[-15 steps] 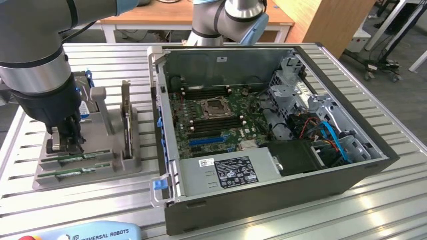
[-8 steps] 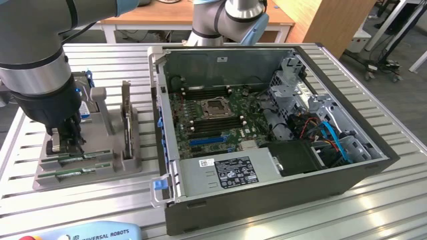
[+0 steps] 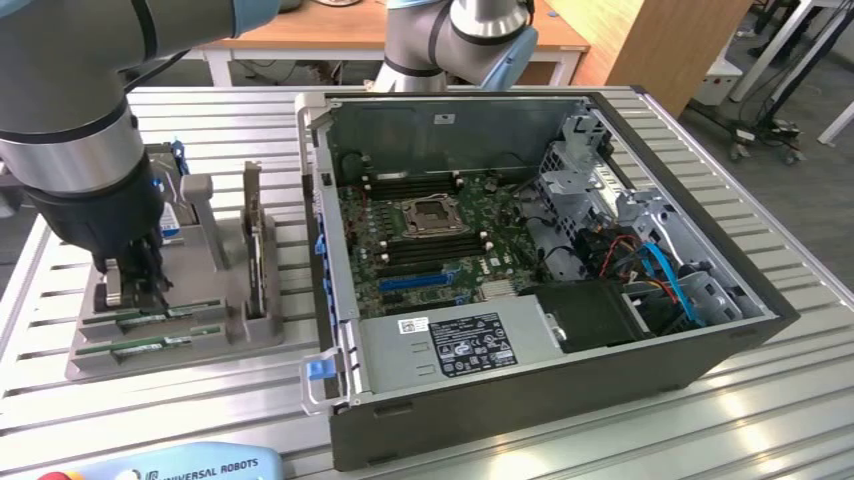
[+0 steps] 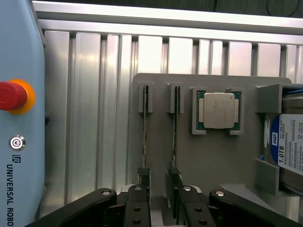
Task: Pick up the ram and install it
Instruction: 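Pick up the ram and move it above insertion slot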
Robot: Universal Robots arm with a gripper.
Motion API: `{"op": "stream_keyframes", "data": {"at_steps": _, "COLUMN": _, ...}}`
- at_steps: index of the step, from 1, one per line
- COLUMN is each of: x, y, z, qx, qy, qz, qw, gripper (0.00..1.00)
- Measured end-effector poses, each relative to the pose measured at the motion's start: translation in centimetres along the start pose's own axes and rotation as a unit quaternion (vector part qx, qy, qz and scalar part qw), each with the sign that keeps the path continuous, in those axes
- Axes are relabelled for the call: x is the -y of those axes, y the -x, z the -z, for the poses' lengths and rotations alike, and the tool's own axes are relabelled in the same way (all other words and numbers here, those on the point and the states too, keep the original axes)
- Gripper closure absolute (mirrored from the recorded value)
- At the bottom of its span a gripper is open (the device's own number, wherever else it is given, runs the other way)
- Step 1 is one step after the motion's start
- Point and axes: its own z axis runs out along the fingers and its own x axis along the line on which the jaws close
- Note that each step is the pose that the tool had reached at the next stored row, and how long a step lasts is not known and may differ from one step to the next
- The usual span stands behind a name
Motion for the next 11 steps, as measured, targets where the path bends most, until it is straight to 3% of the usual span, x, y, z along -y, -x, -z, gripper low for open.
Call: {"op": "stream_keyframes", "data": {"at_steps": 11, "x": 0.02, "y": -0.02, "z": -0.6, "qx": 0.0, "qy": 0.0, "qz": 0.0, "qw": 1.0, "gripper": 0.7}}
